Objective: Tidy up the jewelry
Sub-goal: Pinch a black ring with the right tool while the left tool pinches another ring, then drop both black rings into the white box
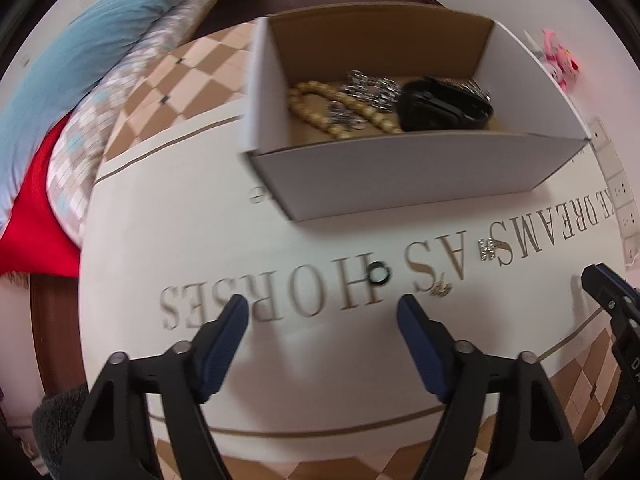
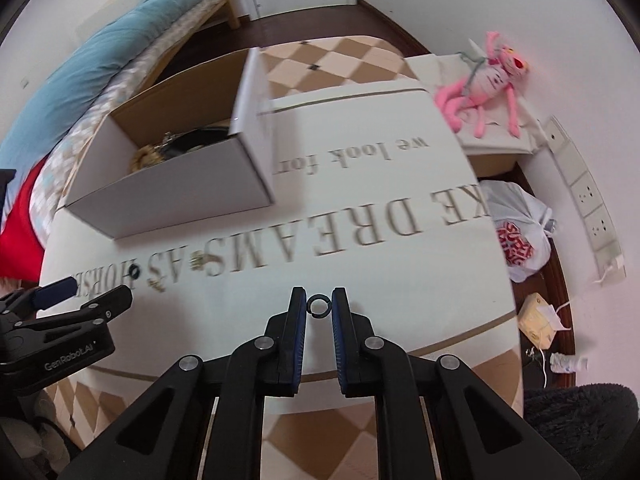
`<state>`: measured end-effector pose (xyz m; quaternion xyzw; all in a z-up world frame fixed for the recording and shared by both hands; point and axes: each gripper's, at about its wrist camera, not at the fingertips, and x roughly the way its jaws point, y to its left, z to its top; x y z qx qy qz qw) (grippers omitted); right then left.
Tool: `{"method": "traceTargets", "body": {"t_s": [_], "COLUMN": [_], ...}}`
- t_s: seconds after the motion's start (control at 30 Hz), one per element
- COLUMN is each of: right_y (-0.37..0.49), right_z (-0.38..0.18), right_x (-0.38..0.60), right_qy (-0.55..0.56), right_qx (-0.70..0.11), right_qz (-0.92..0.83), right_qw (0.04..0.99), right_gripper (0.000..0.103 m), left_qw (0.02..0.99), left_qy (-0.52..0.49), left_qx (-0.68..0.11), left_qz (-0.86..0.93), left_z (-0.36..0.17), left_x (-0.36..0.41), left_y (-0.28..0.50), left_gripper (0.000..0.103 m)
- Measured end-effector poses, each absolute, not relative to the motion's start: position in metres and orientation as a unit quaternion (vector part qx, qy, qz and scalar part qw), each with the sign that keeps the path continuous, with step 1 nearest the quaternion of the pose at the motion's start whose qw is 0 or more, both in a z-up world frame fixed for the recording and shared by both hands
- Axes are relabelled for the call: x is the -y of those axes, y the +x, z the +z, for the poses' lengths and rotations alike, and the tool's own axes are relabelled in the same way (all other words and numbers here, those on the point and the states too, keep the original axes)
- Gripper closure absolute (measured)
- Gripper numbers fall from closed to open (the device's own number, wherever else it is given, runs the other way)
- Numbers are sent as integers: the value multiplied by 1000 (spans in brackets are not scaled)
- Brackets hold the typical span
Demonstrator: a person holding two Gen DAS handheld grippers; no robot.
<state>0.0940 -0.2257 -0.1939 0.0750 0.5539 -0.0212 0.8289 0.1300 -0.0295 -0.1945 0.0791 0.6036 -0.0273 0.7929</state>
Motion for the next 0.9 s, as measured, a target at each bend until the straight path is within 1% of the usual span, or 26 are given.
{"method": "traceTargets", "body": {"t_s": [0.17,0.23,0.3,0.33,0.43,0.47,0.5,0.57,0.73,0.9], "right_y": [97,99,101,100,101,101,101,100,97,94], "right_z": [-196,-199,-201,-201,-204,-205,-206,-208,-204,-181], "right_x": [235,235,235,235,236,236,235,235,231,224], "right_qy": [82,83,82,82,84,84,84,83,88,101], "right_qx": [-554,-555,-556,-556,-558,-559,-560,-561,-559,-544], "right_qz": [-25,-25,-25,-25,-26,-27,-27,-27,-20,-3], "right_qw": [828,827,827,827,825,825,824,823,824,833], "right_gripper": [90,90,90,90,90,90,90,90,90,90], "left_qw": [801,803,805,805,807,807,807,807,805,807], "left_qy": [82,82,81,80,85,87,89,98,94,69], "left_qx": [-592,-589,-586,-585,-582,-580,-580,-577,-581,-582], "left_qz": [-35,-40,-47,-51,-62,-69,-72,-77,-79,-79], "left_z": [-194,-194,-193,-192,-191,-190,-191,-191,-190,-173], "left_x": [42,44,46,48,54,56,56,61,60,44], "left_y": [135,137,138,138,138,137,137,133,122,109], "left_gripper": [33,37,50,54,69,80,86,93,93,93]}}
